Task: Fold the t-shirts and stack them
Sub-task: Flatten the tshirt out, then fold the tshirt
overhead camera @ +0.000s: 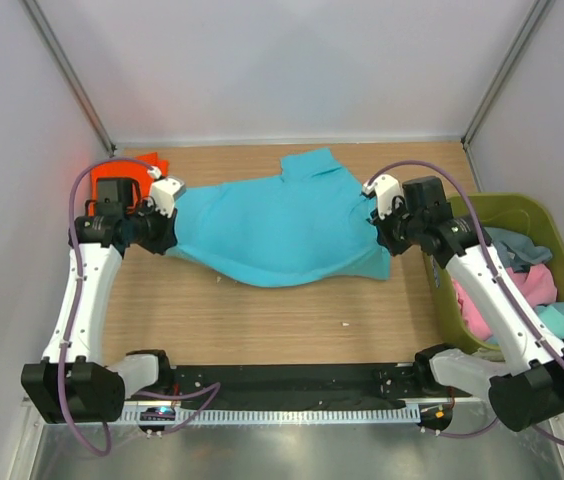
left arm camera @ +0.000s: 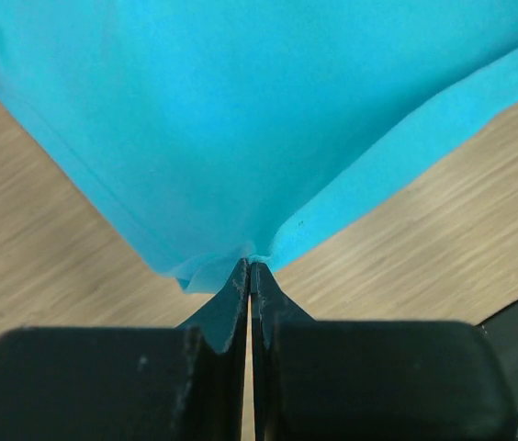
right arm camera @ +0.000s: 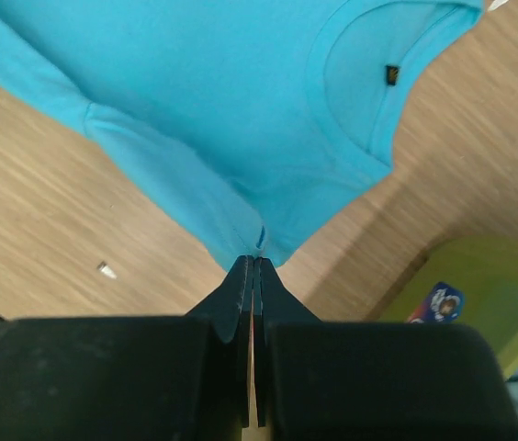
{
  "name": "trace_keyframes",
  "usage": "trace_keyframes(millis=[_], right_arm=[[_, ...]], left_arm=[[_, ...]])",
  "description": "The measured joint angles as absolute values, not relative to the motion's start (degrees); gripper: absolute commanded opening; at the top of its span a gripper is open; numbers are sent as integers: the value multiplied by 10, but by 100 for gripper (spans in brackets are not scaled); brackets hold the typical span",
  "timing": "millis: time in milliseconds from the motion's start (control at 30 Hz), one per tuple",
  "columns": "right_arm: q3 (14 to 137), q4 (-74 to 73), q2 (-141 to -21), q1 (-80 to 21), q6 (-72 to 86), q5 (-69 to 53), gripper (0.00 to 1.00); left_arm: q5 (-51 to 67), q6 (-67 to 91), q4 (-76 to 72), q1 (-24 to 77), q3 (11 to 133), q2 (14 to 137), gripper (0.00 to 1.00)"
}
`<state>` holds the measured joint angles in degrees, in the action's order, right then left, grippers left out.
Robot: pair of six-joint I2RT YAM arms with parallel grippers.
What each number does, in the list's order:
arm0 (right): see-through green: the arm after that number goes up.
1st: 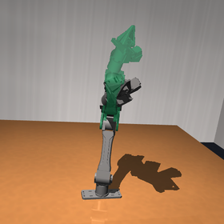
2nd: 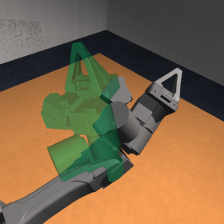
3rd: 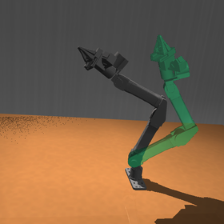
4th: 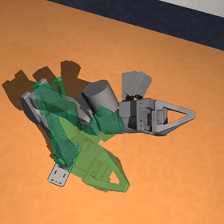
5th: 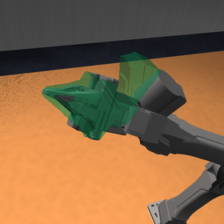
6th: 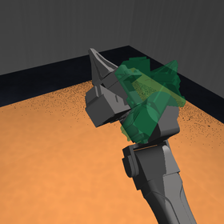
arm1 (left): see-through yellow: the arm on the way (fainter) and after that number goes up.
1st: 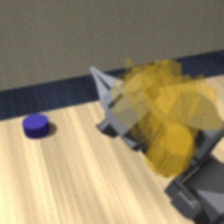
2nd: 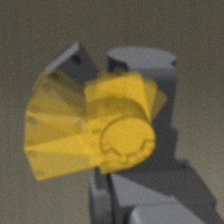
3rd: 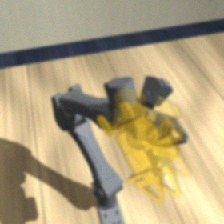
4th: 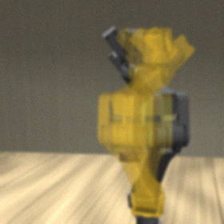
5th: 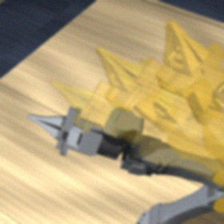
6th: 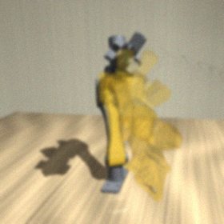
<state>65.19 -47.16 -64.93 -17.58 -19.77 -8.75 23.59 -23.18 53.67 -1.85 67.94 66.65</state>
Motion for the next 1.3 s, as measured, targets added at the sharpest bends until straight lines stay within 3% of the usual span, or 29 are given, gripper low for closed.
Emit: trace_keyframes(millis=[600,1300], right_arm=[[598,-530,-602,-195,-145,-159,1],[599,-527,-640,-213,-132,-171,1]], left_arm=[[259,-251,657,-19,610,609,0],[157,-444,761,-19,570,658,0]])
